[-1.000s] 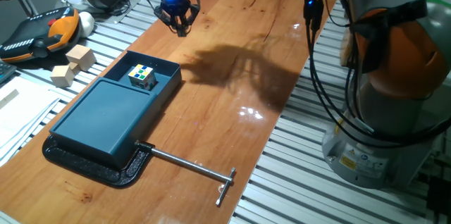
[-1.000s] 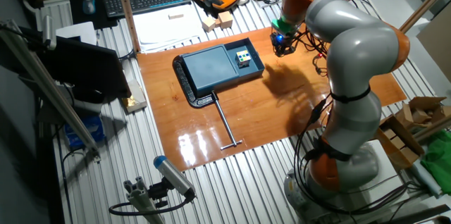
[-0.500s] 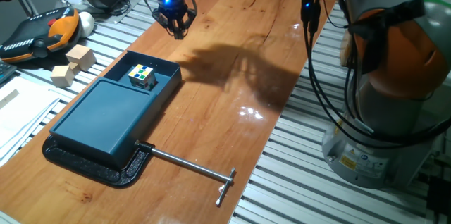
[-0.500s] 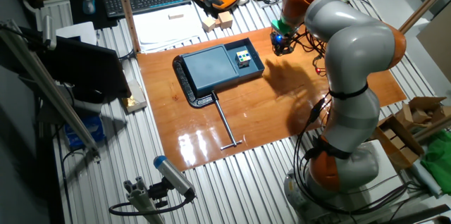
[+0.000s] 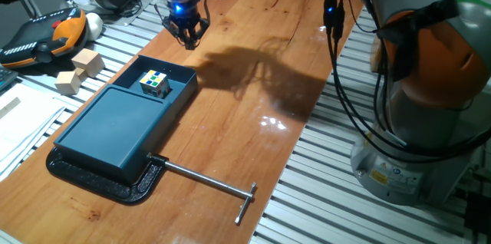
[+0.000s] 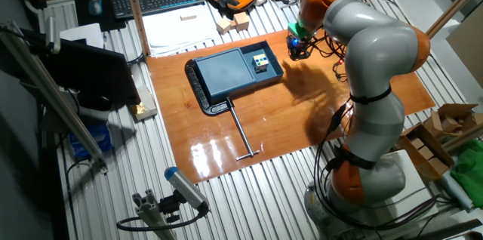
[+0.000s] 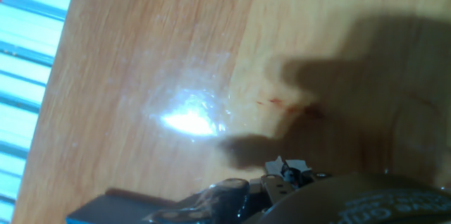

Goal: Grasp the handle and close the drawer

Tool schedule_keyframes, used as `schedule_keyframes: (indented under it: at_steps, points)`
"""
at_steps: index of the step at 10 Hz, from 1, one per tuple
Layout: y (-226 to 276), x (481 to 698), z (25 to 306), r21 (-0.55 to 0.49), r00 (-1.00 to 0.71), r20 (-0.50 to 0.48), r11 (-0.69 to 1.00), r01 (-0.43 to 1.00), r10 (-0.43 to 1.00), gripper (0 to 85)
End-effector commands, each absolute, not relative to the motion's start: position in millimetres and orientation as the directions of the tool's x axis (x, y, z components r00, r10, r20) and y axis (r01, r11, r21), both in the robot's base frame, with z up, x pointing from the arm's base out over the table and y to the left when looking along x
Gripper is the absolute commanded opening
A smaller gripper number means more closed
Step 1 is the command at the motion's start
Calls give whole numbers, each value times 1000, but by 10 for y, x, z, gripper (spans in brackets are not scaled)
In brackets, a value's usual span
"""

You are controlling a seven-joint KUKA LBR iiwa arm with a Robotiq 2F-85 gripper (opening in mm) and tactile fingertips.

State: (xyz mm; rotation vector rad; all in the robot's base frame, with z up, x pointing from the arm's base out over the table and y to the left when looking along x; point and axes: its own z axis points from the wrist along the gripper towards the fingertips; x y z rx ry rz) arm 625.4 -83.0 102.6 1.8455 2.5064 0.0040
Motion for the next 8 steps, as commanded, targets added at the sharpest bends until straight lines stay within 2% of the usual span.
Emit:
schedule_keyframes:
  at_steps: [1, 8]
  points:
    - [-814, 6284, 988, 19, -286, -30, 287, 958, 958, 7]
    - [-718, 6333, 859, 15, -260, -40, 260, 965, 965, 7]
